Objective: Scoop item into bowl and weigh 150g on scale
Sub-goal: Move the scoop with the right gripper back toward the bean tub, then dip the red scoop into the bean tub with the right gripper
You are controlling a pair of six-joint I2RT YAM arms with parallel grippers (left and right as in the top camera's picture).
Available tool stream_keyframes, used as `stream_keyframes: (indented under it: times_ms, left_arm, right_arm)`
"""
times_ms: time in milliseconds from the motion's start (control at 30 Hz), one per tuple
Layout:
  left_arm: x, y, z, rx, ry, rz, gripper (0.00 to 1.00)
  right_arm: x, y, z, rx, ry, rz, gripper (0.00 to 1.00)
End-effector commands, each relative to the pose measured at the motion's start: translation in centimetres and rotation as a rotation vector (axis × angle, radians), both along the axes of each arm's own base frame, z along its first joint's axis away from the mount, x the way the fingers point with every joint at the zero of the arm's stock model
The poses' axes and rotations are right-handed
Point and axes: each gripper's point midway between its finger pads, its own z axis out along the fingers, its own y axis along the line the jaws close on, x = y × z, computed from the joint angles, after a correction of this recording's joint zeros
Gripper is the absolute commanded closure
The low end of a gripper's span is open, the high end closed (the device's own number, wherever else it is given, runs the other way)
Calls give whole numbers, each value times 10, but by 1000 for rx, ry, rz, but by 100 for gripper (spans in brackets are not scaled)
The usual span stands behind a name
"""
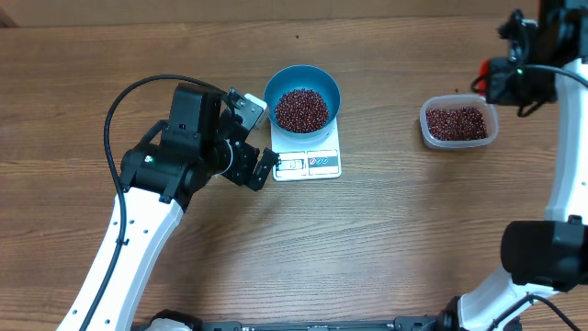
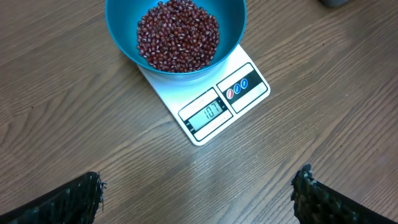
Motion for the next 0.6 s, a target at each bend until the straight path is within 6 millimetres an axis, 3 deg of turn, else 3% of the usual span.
stream_keyframes:
  times_ms: [0, 400, 567]
  left_arm:
    - [2, 0, -1, -8, 7, 10, 0]
    - [2, 0, -1, -8, 7, 10, 0]
    - [2, 0, -1, -8, 7, 10, 0]
  right_arm:
    - [-2, -4, -20, 49, 28, 27, 96]
    - [1, -12, -109, 46, 89, 31, 96]
    - [2, -21, -128, -1, 88, 16, 96]
